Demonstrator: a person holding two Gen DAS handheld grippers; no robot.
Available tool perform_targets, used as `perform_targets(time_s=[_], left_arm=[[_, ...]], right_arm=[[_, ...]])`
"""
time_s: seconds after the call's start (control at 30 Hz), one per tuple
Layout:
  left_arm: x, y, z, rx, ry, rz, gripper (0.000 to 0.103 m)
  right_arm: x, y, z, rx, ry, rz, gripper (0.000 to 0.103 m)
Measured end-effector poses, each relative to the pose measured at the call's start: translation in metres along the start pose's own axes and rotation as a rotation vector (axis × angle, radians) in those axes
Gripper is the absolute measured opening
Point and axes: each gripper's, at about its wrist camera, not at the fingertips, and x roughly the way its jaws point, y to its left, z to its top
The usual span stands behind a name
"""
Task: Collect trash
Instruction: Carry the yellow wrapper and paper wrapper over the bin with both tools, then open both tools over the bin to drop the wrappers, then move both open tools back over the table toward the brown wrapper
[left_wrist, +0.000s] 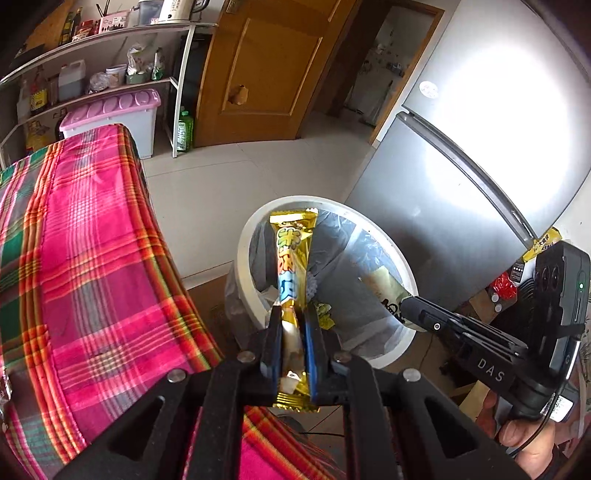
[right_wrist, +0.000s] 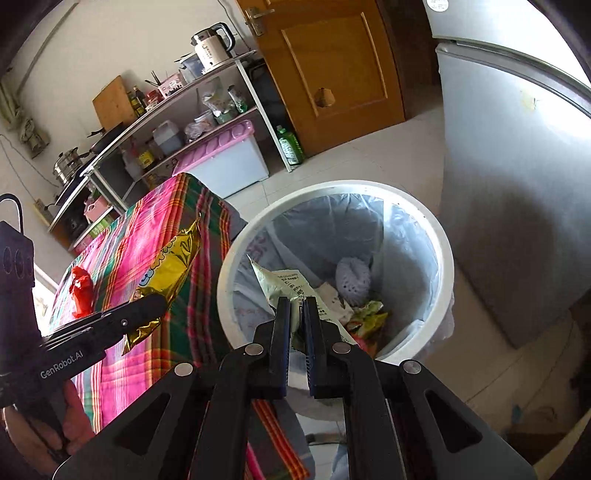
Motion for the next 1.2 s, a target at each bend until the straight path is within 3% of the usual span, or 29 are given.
perform_targets(time_s=[0.07, 0.17, 0.4, 0.7, 1.2], left_arm=[[0.010, -0.004, 0.001, -0.004, 0.017, -0.004, 0.013], [0.024, -0.010, 0.002, -0.007, 0.041, 0.005, 0.024], [0.024, -0.005, -0.003, -0.044, 0.037, -0.012, 0.026], [-0.028, 0.013, -0.005, -0.034, -0.064, 0.006, 0.026], [-0.134, 0.070, -0.049, -0.112, -0.211, 0.115, 0.026]], right_arm=[[0.007, -0.008, 0.001, 0.017, 0.012, -0.008, 0.008], [0.016, -0.016, 0.000, 0.044, 0.033, -0.013, 0.010], [0.013, -0.019, -0.002, 0.050, 0.018, -0.013, 0.021], [-0.019, 0.011, -0.004, 0.015, -0.047, 0.031, 0.025], [-0.065, 0.121, -0.033, -0.152, -0.070, 0.152, 0.031]])
